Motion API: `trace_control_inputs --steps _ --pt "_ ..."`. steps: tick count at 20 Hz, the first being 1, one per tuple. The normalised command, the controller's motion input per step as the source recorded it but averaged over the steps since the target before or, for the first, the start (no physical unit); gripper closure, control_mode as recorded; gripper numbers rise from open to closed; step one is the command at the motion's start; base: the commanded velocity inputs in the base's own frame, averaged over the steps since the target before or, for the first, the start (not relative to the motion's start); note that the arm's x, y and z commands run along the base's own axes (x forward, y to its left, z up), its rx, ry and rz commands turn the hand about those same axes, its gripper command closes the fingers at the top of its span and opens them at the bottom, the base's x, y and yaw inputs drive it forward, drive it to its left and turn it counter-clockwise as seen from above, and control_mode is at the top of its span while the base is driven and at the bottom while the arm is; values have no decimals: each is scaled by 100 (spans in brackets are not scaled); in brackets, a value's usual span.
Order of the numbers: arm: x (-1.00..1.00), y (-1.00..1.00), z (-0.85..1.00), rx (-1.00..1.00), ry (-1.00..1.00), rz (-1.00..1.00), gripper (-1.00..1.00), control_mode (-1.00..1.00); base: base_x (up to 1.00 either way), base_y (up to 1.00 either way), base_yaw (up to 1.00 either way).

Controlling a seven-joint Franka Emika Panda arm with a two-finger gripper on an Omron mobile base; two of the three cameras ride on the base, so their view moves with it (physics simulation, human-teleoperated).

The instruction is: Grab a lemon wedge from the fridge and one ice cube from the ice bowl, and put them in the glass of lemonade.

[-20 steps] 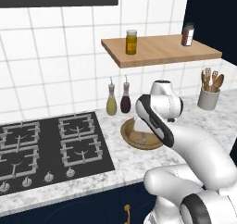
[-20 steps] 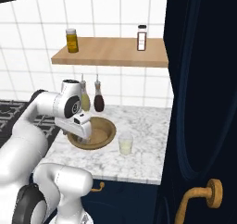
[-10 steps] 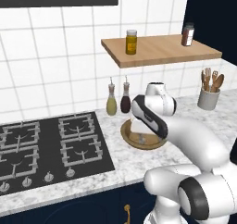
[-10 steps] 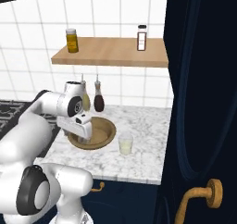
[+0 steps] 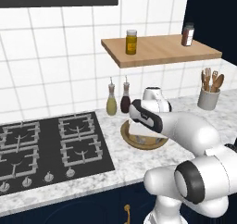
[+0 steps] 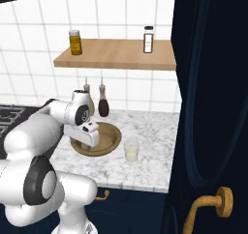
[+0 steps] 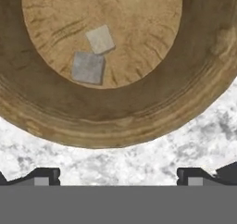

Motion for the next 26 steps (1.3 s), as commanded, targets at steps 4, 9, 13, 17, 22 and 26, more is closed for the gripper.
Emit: trace_control_inputs --steps 4,9,13,17,22,26 --pt "22 0 -21 0 0 0 -100 -100 0 0 0" --pt "22 0 -22 0 0 0 -100 -100 0 0 0" --pt "22 0 -22 0 0 0 -100 -100 0 0 0" --pt "18 0 -22 0 0 0 -100 -100 0 0 0" --pt "12 0 -23 0 0 0 -100 -100 0 0 0" --pt "1 0 -33 0 0 0 -100 -100 0 0 0"
